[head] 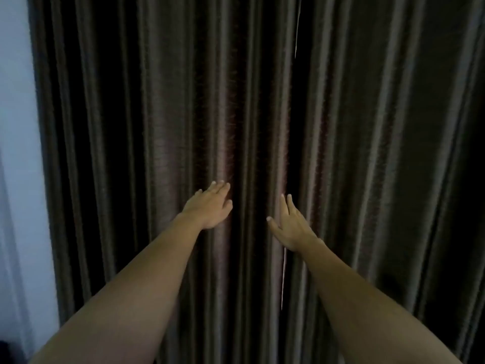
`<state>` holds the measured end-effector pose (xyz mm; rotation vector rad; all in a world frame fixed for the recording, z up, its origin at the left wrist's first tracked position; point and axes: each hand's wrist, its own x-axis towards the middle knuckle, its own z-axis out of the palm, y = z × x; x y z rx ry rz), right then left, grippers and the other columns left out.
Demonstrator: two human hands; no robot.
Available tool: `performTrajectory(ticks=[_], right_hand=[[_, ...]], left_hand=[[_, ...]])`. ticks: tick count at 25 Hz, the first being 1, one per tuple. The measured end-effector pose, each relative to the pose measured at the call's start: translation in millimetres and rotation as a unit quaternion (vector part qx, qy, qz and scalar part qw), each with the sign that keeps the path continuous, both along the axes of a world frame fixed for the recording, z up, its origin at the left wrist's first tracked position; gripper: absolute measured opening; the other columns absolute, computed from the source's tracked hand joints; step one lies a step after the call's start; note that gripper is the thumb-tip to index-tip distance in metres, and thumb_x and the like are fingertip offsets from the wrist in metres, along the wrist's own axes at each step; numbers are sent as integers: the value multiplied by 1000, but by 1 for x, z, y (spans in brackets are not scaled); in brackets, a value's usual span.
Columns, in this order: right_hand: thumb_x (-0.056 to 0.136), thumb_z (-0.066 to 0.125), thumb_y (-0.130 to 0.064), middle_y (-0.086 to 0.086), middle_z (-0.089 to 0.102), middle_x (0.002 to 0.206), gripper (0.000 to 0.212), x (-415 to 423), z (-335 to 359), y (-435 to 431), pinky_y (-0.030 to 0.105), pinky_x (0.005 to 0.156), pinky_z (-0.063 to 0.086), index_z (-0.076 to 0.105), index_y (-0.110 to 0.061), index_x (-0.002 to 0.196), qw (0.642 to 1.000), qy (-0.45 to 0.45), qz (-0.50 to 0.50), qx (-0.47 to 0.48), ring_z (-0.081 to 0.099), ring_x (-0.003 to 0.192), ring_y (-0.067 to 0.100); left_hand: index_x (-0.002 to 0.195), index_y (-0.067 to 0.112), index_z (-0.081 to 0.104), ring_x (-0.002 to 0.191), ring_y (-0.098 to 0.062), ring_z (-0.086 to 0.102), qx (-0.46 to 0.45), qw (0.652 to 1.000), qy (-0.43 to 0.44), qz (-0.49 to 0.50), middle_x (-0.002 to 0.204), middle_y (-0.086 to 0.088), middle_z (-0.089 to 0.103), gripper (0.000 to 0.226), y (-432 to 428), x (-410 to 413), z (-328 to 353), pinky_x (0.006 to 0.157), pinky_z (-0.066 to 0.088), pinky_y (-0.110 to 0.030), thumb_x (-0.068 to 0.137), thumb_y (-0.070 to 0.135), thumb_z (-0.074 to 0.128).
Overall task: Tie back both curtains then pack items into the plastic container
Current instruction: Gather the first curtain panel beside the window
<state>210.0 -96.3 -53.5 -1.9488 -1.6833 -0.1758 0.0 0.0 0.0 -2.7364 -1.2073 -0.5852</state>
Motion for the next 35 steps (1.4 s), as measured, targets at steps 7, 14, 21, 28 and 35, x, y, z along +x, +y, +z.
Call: performTrajectory(ticks=[7,14,21,28,35], right_hand=[[94,47,-43,9,-6,160,84,56,18,95,26,115,10,-6,-8,149,997,37,-53,34,8,147,23],[92,55,-37,7,10,159,87,80,37,148,19,107,18,-4,-14,151,989,142,-17,36,22,143,20],[80,33,-45,6,50,135,69,94,61,207,47,108,34,36,-19,144,977,153,68,134,46,119,18],[89,42,-53,6,31,153,57,66,113,282,41,112,31,46,-14,131,952,-8,155,263,33,139,21],[86,36,-56,0,12,159,74,-18,122,365,40,119,17,19,-21,149,891,83,303,328,7,144,5]], left_hand=[[151,15,6,147,-19,-1,152,983,5,-107,159,-4,-2,59,98,75,66,117,10,-42,100,35,29],[149,31,6,146,-19,-9,325,926,-33,-191,159,-2,-9,53,140,145,100,117,0,-42,100,37,25],[141,36,35,145,-25,-16,392,916,9,-87,158,0,-14,49,166,171,145,111,-8,-58,98,51,18],[119,18,53,144,-38,-6,480,866,-70,122,159,-8,-3,36,199,162,178,106,3,-70,84,20,57],[141,23,34,141,-44,17,408,876,-212,142,158,-15,-9,57,243,91,196,102,39,-57,90,7,55]])
